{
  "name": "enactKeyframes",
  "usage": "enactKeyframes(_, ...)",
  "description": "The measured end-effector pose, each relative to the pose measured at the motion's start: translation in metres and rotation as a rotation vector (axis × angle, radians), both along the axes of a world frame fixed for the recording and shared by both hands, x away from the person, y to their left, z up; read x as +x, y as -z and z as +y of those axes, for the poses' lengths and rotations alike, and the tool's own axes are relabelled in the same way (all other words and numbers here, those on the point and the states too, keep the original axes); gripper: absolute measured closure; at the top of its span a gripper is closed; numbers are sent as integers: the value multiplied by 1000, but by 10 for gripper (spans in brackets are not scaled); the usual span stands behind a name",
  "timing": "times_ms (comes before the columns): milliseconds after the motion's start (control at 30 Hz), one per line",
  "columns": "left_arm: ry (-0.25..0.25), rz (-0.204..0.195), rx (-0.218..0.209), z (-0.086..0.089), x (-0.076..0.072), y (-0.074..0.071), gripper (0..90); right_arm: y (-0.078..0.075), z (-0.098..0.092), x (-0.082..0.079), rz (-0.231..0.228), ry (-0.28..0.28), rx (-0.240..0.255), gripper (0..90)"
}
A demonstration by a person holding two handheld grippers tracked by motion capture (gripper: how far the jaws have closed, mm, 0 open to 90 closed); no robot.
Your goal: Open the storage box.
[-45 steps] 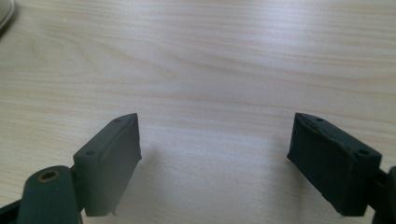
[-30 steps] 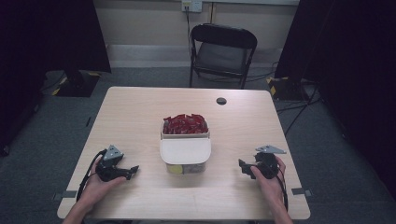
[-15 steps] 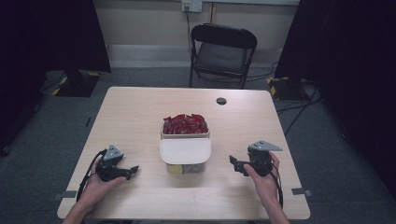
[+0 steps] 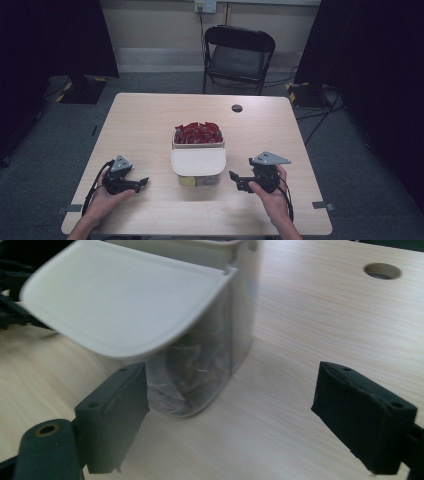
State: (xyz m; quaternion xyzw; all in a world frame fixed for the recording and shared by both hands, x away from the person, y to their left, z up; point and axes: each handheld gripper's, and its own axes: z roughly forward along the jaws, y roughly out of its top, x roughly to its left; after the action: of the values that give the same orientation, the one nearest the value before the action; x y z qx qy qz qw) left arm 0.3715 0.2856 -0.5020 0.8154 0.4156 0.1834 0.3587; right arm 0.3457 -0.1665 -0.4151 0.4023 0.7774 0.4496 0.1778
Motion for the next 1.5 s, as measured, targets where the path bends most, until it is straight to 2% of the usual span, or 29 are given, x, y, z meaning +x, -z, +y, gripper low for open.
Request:
enactKeyframes(167, 0, 0, 0, 0, 0, 0, 148, 7, 18, -3, 17, -63, 2, 141)
enactKeyframes(333, -3, 0, -3, 0, 0, 0, 148, 16, 29, 2, 37, -99, -14, 141)
enactKeyframes(367, -2, -1, -4, 0, 0, 0, 148, 18, 33, 5, 37, -111, -31, 142)
enactKeyframes(467, -3, 0, -3, 0, 0, 0, 148, 20, 37, 11, 42, -120, -18, 142)
enactKeyframes(700, -2, -1, -4, 0, 0, 0, 148, 31, 43, 17, 54, -110, -8, 144)
enactKeyframes(900, -3, 0, -4, 0, 0, 0, 148, 27, 43, 19, 53, -105, 19, 137)
enactKeyframes(1500, -3, 1, -3, 0, 0, 0, 148, 20, 51, 18, 33, -125, 28, 156)
